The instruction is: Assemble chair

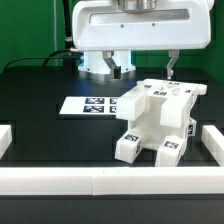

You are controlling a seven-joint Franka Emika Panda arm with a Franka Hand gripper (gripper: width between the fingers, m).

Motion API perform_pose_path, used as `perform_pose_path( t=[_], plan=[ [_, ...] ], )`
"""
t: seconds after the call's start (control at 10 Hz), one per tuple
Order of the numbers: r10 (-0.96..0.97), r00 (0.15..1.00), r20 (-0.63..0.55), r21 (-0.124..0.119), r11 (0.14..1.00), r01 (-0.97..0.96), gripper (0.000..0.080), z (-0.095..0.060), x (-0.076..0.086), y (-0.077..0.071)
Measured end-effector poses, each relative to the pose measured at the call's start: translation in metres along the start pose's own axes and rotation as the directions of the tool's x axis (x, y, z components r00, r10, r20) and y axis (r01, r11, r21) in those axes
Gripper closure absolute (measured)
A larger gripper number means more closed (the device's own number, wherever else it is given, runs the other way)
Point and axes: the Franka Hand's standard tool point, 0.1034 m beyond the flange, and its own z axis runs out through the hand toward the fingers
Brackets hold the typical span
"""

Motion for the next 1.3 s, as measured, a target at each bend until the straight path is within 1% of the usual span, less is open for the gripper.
perform_pose_path(
  t=[0.1,0.2,0.3,0.5,0.6,0.7,0.8,0.9,1.0,1.3],
  plan=[
    [-0.16,0.987,0.013,0.002,0.987,0.16,0.015,-0.002,-0.008,0.009],
    [-0.288,0.957,0.026,0.014,0.958,0.288,0.015,-0.002,-0.017,0.012],
    [-0.319,0.948,0.026,0.016,0.948,0.318,0.015,0.001,-0.021,0.014],
    [-0.404,0.915,0.025,0.016,0.915,0.403,0.015,0.001,-0.021,0.015],
    [-0.483,0.875,0.025,0.018,0.876,0.483,0.015,0.001,-0.021,0.015],
    [-0.566,0.824,0.024,0.017,0.825,0.566,0.015,0.001,-0.021,0.016],
    [-0.731,0.682,0.033,0.01,0.682,0.731,0.015,0.003,-0.027,0.02],
    [-0.814,0.579,0.038,0.02,0.58,0.814,0.015,0.006,-0.035,0.025],
    [-0.848,0.529,0.042,0.03,0.53,0.847,0.015,0.009,-0.041,0.031],
    [-0.841,0.54,0.039,0.029,0.541,0.84,0.015,0.011,-0.043,0.034]
  ],
)
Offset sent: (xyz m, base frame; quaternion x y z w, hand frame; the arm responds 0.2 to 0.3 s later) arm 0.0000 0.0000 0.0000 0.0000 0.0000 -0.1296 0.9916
